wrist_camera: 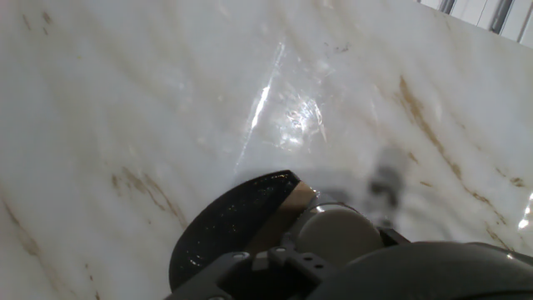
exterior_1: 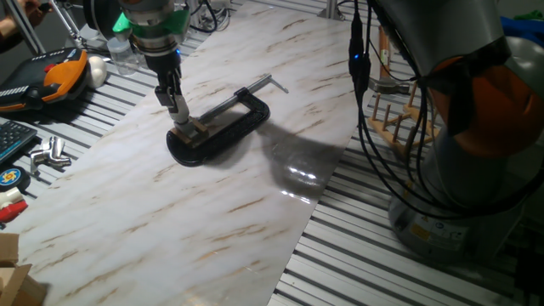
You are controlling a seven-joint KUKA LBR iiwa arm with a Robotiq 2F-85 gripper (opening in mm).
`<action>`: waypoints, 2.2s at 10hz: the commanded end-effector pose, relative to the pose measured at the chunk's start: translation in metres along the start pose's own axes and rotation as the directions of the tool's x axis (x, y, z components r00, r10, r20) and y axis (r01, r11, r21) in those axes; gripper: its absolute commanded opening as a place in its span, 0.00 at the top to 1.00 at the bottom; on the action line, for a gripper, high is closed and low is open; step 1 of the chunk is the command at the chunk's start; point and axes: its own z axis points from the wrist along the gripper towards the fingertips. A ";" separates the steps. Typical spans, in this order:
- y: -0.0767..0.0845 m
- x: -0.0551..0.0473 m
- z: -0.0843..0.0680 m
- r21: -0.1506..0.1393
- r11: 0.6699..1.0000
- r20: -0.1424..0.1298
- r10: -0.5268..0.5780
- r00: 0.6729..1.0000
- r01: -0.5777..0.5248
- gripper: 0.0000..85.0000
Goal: Take out the light bulb by rotating it
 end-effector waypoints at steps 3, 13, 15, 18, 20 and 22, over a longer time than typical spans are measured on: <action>0.000 -0.001 -0.005 0.012 1.000 0.010 0.024 1.000 -0.024 0.40; 0.003 -0.008 -0.050 -0.012 0.932 0.016 0.362 0.932 -0.362 0.40; 0.003 -0.007 -0.050 0.001 0.910 -0.001 0.414 0.910 -0.414 1.00; 0.002 -0.007 -0.050 0.016 0.757 0.009 0.654 0.757 -0.654 1.00; 0.002 -0.006 -0.050 0.015 0.533 0.031 0.845 0.534 -0.846 1.00; 0.002 -0.006 -0.050 -0.023 0.345 0.041 0.938 0.344 -0.938 1.00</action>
